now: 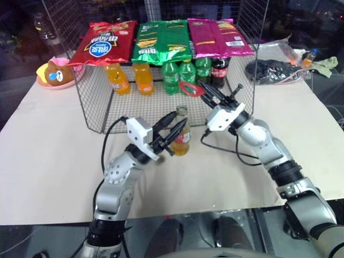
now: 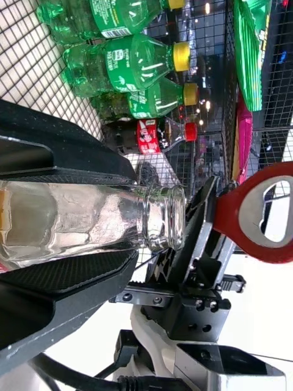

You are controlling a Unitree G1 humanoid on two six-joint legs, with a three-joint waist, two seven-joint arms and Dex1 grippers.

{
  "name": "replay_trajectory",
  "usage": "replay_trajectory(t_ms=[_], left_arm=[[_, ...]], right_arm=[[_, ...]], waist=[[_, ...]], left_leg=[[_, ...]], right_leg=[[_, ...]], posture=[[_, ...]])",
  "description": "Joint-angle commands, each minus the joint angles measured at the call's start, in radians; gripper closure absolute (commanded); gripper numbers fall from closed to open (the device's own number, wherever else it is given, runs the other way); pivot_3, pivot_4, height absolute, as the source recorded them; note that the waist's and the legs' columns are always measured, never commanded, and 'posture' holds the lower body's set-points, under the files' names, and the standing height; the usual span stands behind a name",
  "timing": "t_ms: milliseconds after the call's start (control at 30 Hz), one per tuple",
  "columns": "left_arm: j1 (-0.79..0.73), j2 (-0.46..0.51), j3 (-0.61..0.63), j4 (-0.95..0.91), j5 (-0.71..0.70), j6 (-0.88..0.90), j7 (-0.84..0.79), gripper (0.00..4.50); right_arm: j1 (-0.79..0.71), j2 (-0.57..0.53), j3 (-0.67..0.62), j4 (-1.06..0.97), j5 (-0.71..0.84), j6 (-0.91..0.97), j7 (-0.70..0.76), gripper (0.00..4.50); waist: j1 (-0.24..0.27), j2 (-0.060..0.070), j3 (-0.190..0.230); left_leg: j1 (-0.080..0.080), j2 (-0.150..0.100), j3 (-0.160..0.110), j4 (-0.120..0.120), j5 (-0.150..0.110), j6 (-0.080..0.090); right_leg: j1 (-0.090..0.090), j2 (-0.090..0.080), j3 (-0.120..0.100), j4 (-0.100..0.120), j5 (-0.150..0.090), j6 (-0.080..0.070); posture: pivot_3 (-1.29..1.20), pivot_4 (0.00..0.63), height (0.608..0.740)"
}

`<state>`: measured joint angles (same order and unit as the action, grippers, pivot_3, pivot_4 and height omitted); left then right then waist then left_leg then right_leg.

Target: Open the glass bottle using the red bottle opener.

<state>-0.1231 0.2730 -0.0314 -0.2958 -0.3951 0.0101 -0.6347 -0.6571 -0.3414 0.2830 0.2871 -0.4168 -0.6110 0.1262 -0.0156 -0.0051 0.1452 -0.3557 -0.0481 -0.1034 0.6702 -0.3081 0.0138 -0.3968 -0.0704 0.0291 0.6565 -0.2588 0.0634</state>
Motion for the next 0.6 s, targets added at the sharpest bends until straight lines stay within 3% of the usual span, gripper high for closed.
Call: replay_trajectory(t_ms=[33, 600], left_arm=[[0.029, 0.013, -0.012, 0.044, 0.028, 0.023, 0.003, 3.14], [0.036, 0.015, -0.013, 0.041, 0.028, 0.014, 0.012, 3.14]], right_arm=[[0.000, 0.009, -0.032, -0.039, 0.035, 0.009, 0.002, 4.42], [0.009, 0.021, -0.038, -0.028, 0.045, 0.018, 0.014, 4.42]], waist=[[0.000, 0.000, 0.000], [0.000, 0.000, 0.000]], left_leg=[[0.000, 0.000, 0.000, 0.000, 0.000, 0.000], [0.000, 0.000, 0.000, 0.000, 0.000, 0.000]], right_leg=[[0.000, 0.000, 0.000, 0.000, 0.000, 0.000], [0.000, 0.000, 0.000, 0.000, 0.000, 0.000]], posture=[[0.00, 0.150, 0.740], [0.00, 0.150, 0.740]])
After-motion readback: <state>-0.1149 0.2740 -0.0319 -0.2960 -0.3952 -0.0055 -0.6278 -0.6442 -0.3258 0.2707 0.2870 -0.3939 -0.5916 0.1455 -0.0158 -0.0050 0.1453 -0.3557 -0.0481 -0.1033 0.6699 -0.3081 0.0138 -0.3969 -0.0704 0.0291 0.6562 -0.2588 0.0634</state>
